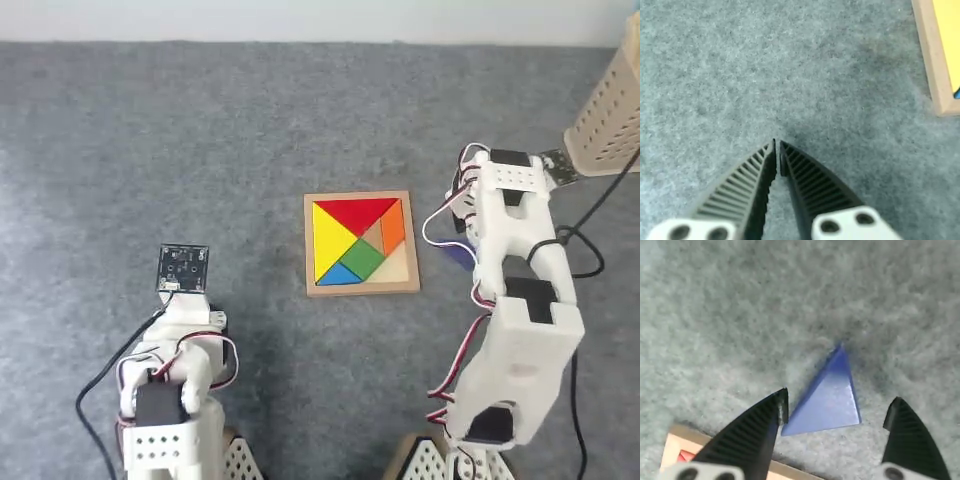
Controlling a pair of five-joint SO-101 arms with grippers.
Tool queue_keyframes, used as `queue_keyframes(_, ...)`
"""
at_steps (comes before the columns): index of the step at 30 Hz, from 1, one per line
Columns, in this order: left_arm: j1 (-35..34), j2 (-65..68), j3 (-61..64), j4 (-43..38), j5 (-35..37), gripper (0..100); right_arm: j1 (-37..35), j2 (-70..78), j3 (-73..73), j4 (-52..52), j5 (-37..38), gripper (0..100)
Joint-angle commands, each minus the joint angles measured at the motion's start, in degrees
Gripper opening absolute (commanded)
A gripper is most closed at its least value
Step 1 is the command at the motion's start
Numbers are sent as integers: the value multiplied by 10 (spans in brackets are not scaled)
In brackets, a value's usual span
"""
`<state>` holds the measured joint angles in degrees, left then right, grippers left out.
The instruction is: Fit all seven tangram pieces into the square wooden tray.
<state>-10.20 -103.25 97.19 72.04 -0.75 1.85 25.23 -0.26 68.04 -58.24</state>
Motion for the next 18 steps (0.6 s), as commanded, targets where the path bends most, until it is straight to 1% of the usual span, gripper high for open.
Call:
queue_keyframes(1,-1,-10,-7,3,5,12,4,0,-22,12,4,282)
queue_keyframes(5,-1,-10,-7,3,5,12,5,23,-23,10,55,203)
queue_keyframes(9,-1,-10,-7,3,5,12,6,29,-23,14,65,191)
queue_keyframes(10,-1,-10,-7,3,5,12,6,28,-22,15,86,190)
queue_keyframes(12,-1,-10,-7,3,5,12,6,26,-24,45,171,180)
queue_keyframes(16,-1,-10,-7,3,5,12,6,26,-70,105,425,99)
queue_keyframes(18,-1,-10,-7,3,5,12,6,26,-93,127,525,70)
